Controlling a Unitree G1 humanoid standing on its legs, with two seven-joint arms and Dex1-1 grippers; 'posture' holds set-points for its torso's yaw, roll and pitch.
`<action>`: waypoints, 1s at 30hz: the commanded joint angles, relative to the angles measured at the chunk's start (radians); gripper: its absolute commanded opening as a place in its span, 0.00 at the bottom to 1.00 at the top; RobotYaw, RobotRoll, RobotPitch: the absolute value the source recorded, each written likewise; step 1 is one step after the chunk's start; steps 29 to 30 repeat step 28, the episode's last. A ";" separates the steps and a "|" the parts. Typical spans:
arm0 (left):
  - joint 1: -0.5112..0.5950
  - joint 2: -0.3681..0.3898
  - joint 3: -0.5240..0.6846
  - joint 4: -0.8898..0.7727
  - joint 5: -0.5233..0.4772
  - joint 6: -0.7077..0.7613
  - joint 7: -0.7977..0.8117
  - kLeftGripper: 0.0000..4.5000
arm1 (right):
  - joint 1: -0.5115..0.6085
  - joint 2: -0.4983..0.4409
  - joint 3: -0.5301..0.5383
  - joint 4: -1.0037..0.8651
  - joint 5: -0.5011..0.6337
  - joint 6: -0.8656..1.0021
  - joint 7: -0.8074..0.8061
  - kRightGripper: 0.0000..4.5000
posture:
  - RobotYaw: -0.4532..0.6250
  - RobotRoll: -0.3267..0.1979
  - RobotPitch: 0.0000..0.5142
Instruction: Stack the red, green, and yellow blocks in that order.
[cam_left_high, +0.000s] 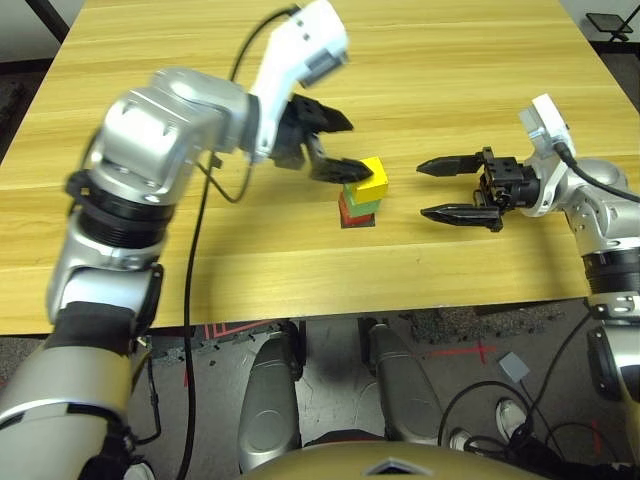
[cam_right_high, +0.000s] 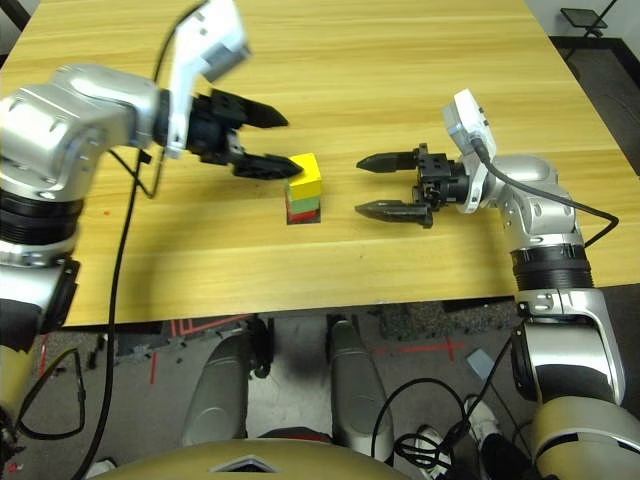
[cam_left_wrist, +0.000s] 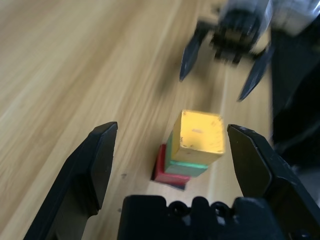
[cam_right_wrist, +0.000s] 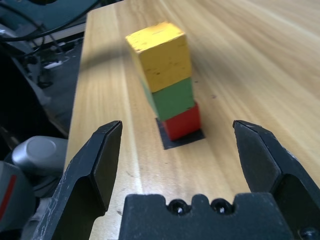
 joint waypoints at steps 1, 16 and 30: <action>0.070 0.037 0.159 0.008 0.017 -0.005 0.129 1.00 | -0.004 -0.009 -0.081 0.051 0.015 0.009 -0.094 1.00 | 0.51 0.67 0.49; 0.630 -0.137 0.380 0.239 0.274 -0.851 0.536 1.00 | -0.023 -0.049 -0.386 0.629 -0.081 -0.371 -0.730 1.00 | 0.48 0.56 0.51; 0.614 -0.212 0.383 0.476 0.304 -1.172 0.654 1.00 | 0.038 -0.076 -0.430 0.754 -0.096 -0.542 -0.857 1.00 | 0.39 0.53 0.46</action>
